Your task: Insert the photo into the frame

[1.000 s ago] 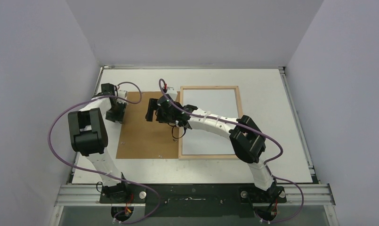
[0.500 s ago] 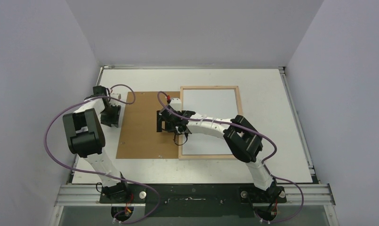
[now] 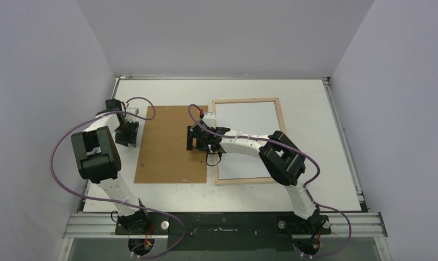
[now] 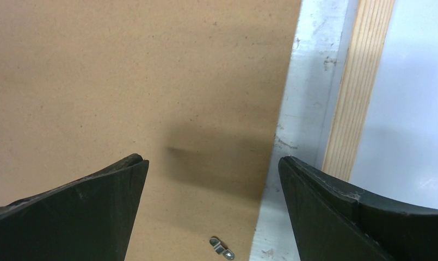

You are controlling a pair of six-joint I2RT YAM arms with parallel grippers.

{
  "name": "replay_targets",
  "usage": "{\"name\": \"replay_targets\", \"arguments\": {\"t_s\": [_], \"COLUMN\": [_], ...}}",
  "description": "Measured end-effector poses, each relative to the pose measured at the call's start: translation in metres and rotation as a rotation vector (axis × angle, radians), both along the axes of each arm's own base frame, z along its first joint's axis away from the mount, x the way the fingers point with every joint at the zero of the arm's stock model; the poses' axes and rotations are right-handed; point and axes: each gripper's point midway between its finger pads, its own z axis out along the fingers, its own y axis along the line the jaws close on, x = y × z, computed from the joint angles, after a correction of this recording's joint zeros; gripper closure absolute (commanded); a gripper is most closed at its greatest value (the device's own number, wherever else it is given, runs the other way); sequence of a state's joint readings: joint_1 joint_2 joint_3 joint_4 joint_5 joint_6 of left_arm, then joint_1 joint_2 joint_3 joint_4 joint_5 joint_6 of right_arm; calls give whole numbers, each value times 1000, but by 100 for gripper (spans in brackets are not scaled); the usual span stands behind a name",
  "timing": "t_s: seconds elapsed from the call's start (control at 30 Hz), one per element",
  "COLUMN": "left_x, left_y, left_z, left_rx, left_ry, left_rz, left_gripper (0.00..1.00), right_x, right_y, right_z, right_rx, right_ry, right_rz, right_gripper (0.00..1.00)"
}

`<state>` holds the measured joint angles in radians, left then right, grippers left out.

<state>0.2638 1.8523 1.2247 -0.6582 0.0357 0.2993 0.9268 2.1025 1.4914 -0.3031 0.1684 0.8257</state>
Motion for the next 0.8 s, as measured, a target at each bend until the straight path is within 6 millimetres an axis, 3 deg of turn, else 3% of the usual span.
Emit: {"name": "replay_targets", "arguments": {"t_s": [0.23, 0.4, 0.8], "left_x": [3, 10, 23], "left_y": [0, -1, -7], "left_z": [0, -6, -6], "left_rx": [11, 44, 61], "left_ry": [-8, -16, -51], "left_rz": [-3, -8, 21], "left_gripper": [62, 63, 68], "right_x": [5, 1, -1], "right_y": [-3, -3, -2], "right_z": [1, 2, -3], "right_rx": [4, -24, -95], "right_ry": [-3, -1, -10], "right_rz": [-12, -16, -54], "right_gripper": [4, 10, 10]}}
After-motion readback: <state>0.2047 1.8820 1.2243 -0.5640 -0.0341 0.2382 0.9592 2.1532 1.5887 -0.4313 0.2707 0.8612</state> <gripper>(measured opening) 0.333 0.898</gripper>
